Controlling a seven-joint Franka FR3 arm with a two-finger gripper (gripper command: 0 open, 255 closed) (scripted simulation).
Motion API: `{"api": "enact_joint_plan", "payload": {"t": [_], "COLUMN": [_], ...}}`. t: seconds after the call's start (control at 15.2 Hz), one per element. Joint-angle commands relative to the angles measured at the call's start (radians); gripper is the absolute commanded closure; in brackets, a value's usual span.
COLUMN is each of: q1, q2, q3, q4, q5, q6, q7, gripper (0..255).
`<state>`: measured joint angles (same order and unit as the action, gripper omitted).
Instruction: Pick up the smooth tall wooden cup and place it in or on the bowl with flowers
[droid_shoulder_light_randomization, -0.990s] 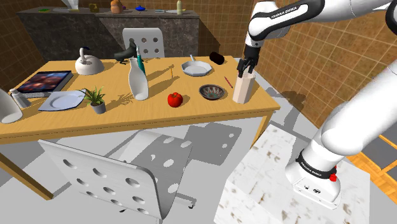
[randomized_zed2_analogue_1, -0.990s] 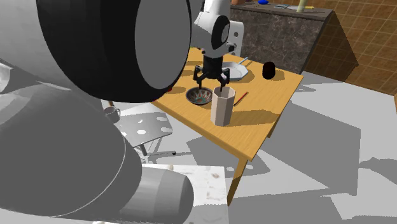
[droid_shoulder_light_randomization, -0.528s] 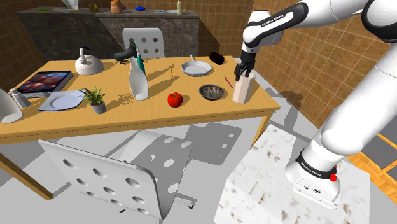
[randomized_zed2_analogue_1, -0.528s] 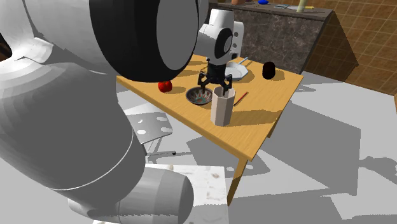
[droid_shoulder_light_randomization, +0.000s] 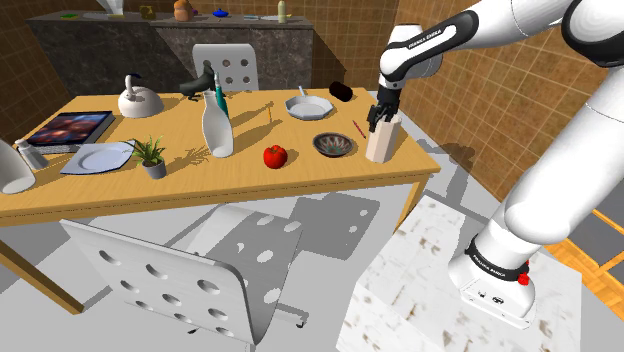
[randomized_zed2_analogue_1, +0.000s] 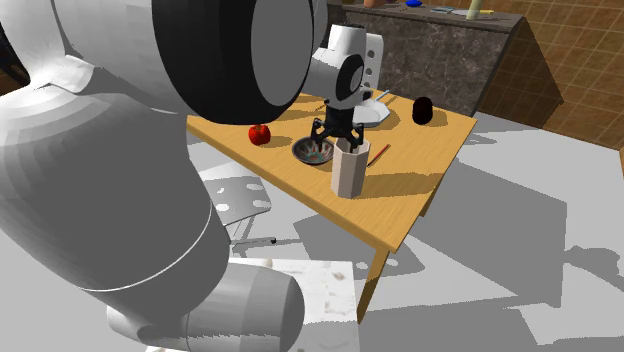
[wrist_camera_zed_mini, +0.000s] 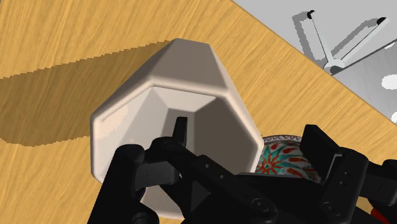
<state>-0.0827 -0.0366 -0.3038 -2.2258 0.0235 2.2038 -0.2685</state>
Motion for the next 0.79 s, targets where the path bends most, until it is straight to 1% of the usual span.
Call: {"api": "enact_joint_plan", "payload": {"t": [0.0, 0.07, 0.13, 0.73], "q1": [0.000, 0.000, 0.000, 0.000], "q2": [0.000, 0.000, 0.000, 0.000], "q3": [0.000, 0.000, 0.000, 0.000], "q4": [0.000, 0.000, 0.000, 0.000], "q5": [0.000, 0.000, 0.000, 0.000], "q6": [0.000, 0.000, 0.000, 0.000], "q7": [0.000, 0.000, 0.000, 0.000], "gripper": [0, 0, 255, 255]}}
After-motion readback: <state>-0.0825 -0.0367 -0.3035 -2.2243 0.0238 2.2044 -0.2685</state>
